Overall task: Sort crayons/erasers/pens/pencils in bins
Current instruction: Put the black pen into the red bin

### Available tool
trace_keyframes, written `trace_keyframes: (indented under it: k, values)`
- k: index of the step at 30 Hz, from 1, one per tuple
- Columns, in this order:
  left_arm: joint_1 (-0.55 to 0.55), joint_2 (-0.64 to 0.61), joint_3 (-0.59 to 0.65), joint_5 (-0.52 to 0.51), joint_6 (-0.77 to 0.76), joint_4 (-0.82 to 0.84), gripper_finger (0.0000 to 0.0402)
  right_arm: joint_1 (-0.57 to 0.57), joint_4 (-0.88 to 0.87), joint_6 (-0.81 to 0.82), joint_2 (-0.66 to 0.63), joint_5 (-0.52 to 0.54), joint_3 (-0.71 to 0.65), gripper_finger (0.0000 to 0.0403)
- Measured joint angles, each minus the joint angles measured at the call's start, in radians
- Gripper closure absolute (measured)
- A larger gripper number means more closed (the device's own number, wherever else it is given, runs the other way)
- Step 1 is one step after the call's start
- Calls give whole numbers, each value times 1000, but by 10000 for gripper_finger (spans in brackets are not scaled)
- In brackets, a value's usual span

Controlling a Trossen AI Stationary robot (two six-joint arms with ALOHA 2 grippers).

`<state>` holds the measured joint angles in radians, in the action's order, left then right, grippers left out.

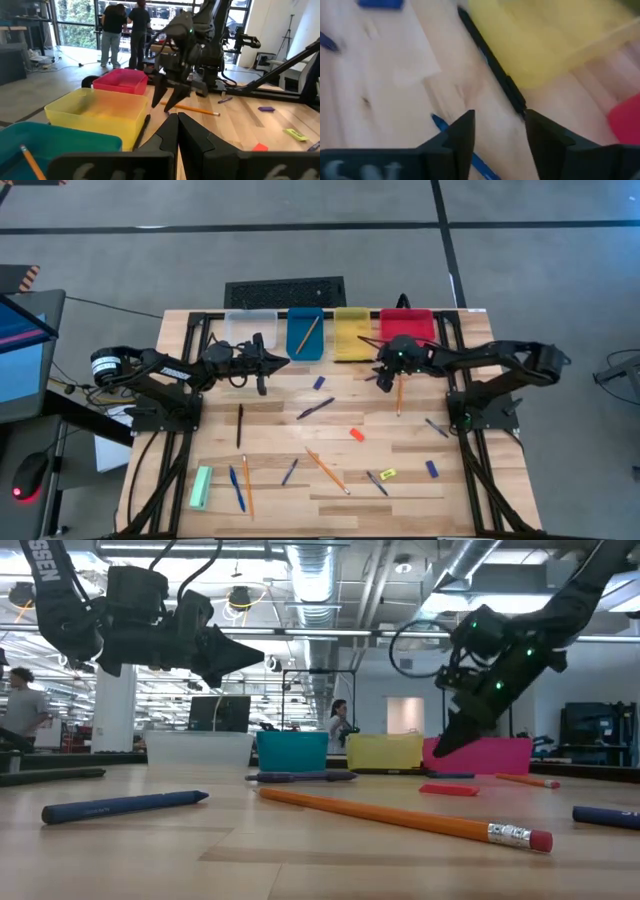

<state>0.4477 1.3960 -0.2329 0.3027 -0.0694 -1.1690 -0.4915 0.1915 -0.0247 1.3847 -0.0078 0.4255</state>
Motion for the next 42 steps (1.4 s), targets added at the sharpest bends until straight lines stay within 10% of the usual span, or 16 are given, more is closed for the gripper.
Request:
trace_keyframes:
  k: [10,30,42]
  values:
    - [0,0,0,0,5,0,401,-93,83,-124,128,-21,27,183]
    - [0,0,0,0,9,1,401,-48,-21,-93,147,-153,64,347]
    - [0,0,0,1,9,1,401,35,-149,-9,106,-101,123,283]
